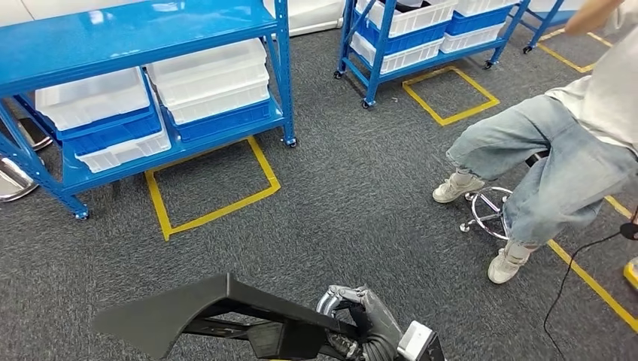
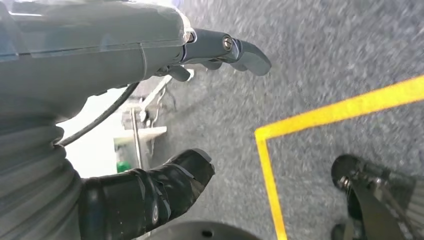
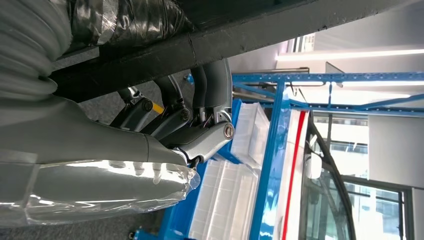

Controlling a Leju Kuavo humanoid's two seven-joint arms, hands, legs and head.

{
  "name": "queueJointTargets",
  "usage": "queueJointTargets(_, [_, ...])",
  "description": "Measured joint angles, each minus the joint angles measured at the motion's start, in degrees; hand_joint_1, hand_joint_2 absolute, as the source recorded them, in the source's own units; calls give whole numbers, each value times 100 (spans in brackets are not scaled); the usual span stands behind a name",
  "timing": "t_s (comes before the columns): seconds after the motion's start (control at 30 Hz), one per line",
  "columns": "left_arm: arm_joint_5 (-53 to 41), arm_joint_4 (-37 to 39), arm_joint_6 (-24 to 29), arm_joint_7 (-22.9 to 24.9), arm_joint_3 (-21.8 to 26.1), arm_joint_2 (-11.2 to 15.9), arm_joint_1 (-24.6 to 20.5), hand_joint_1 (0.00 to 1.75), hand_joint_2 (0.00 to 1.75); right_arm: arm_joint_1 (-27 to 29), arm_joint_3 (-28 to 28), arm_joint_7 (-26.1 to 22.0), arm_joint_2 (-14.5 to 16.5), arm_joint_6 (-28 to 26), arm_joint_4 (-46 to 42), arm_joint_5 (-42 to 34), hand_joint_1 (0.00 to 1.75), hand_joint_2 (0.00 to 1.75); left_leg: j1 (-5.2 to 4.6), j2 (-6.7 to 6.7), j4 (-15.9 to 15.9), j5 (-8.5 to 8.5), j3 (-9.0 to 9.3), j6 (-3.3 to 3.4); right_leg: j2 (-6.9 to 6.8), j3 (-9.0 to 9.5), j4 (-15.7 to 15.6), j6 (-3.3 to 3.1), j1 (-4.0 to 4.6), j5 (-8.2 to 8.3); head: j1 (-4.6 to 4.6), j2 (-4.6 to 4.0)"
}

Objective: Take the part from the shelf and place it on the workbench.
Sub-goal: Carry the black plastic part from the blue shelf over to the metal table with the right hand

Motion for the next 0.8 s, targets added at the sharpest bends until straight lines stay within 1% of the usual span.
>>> queueJointTargets(0.03, [0, 0, -1, -7, 0, 3, 9, 0, 175, -4, 0, 0, 0, -1, 1, 1, 175, 175, -11, 68, 0, -2, -5, 14, -77, -178, 378, 22, -9, -179, 0, 0])
queueJointTargets(0.07, [0, 0, -1, -11, 0, 4, 15, 0, 175, -4, 0, 0, -1, -2, 1, 3, 175, 175, -21, 136, 0, -5, -9, 21, -106, -329, 700, 38, -21, -295, -1, 0])
queueJointTargets(0.1, [0, 0, -2, -16, 0, 5, 17, 0, 175, -3, 0, 0, -1, -1, 2, 7, 175, 175, -26, 203, 1, -10, -9, 23, -119, -398, 853, 46, -30, -309, -2, 0])
queueJointTargets(0.13, [0, 0, -2, -18, 0, 5, 15, 0, 175, -2, 0, 0, -1, -1, 2, 10, 175, 175, -29, 267, 1, -16, -5, 21, -135, -360, 793, 48, -36, -221, -1, 0])
queueJointTargets(0.17, [0, 0, -2, -21, 0, 5, 12, 0, 175, -3, 0, 0, 0, -1, 2, 13, 175, 175, -30, 328, 1, -24, 6, 14, -170, -203, 507, 39, -38, -50, -2, 0])
queueJointTargets(0.2, [0, 0, -2, -24, 0, 5, 8, 0, 175, -5, 0, 0, 1, 0, 2, 15, 175, 175, -32, 382, 1, -34, 20, 1, -264, 20, 95, 20, -32, 128, 0, 0])
queueJointTargets(0.23, [0, 0, -2, -27, 0, 5, 4, 0, 175, -11, 1, 1, 1, 0, 2, 15, 175, 175, -44, 430, 3, -49, 33, -20, -371, 221, -284, -9, -4, 253, -1, 0])
queueJointTargets(0.27, [0, 0, -2, -29, 0, 6, 2, 0, 175, -18, 1, 1, 2, 1, 1, 16, 175, 175, -54, 471, 4, -63, 44, -45, -449, 359, -559, -47, 24, 324, -1, 0])
queueJointTargets(0.3, [0, 0, -2, -30, 0, 6, -1, 0, 175, -24, 2, 1, 2, 0, -1, 16, 175, 175, -63, 512, 5, -76, 52, -72, -494, 413, -687, -82, 52, 333, -2, 0])
queueJointTargets(0.33, [0, 0, -2, -31, 0, 6, -7, 0, 175, -28, 2, 1, 3, -1, -3, 16, 175, 175, -68, 557, -1, -83, 61, -101, -463, 404, -704, -115, 78, 324, -2, 0])
queueJointTargets(0.37, [0, -1, -2, -34, 0, 6, -15, 0, 175, -28, 2, 0, 3, -1, -7, 17, 175, 175, -66, 601, -8, -92, 76, -132, -396, 399, -723, -153, 72, 338, -3, 0])
queueJointTargets(0.4, [0, -2, -2, -38, 0, 7, -25, 0, 175, -25, 2, -1, 3, -2, -10, 19, 175, 175, -56, 577, 11, -119, 85, -164, -340, 409, -750, -186, 61, 355, -3, 0])
queueJointTargets(0.43, [1, -3, -2, -45, 0, 9, -29, 0, 175, -27, 2, -2, 3, -2, -14, 20, 175, 175, -48, 489, 91, -189, 64, -189, -285, 423, -779, -224, 47, 373, -3, 0])
queueJointTargets(0.47, [2, -3, -1, -53, 0, 11, -25, 0, 175, -34, 2, -4, 7, -2, -18, 22, 175, 175, -41, 363, 274, -315, -7, -208, -232, 441, -808, -260, 28, 392, -4, 0])
queueJointTargets(0.5, [3, -3, -1, -59, 0, 13, -15, 0, 175, -40, 2, -5, 12, -2, -19, 24, 175, 175, -32, 215, 579, -489, -143, -218, -183, 451, -819, -283, 22, 400, -4, 0])
queueJointTargets(0.53, [5, -2, 0, -63, 0, 14, -3, 0, 175, -48, 2, -6, 18, -2, -19, 27, 175, 175, -31, 123, 950, -670, -321, -224, -126, 451, -817, -300, 23, 401, -5, 0])
queueJointTargets(0.57, [8, -3, 0, -65, 0, 14, 8, 0, 175, -50, 2, -7, 24, -2, -18, 32, 175, 175, -31, 82, 1301, -799, -498, -231, -59, 450, -809, -309, 26, 400, -4, 0])
queueJointTargets(0.6, [9, -3, 0, -65, 0, 15, 12, 0, 175, -49, 2, -7, 28, -2, -17, 38, 175, 175, -31, 64, 1521, -830, -620, -236, 14, 450, -798, -313, 29, 396, -4, 0])
queueJointTargets(0.63, [10, -3, 0, -64, 0, 15, 15, 0, 175, -48, 2, -7, 30, -2, -17, 44, 175, 175, -30, 57, 1536, -746, -649, -236, 91, 451, -784, -314, 30, 390, -5, 0])
queueJointTargets(0.67, [11, -3, 0, -64, 0, 19, 18, 0, 175, -48, 2, -7, 32, -2, -17, 49, 175, 175, -28, 43, 1346, -566, -583, -232, 172, 455, -767, -310, 27, 382, -5, 0])
queueJointTargets(0.7, [11, -2, 0, -64, 0, 23, 21, 0, 175, -48, 2, -7, 33, -2, -17, 54, 175, 175, -21, -27, 994, -335, -442, -224, 250, 456, -747, -298, 22, 370, -5, 0])
queueJointTargets(0.73, [11, -2, 0, -64, 0, 28, 29, 0, 175, -49, 2, -6, 34, -2, -17, 57, 175, 175, -10, -174, 636, -168, -300, -213, 322, 445, -717, -276, 24, 355, -4, 0])
queueJointTargets(0.77, [11, -2, 0, -67, 0, 33, 32, 0, 175, -52, 2, -5, 36, -2, -17, 60, 175, 175, 1, -310, 358, -63, -187, -200, 391, 420, -687, -248, 22, 345, -4, 0])
queueJointTargets(0.8, [12, -2, 0, -69, 0, 35, 31, 0, 175, -53, 2, -5, 37, -2, -17, 62, 175, 175, 3, -423, 189, -26, -124, -185, 449, 390, -664, -214, 16, 341, -3, 0])
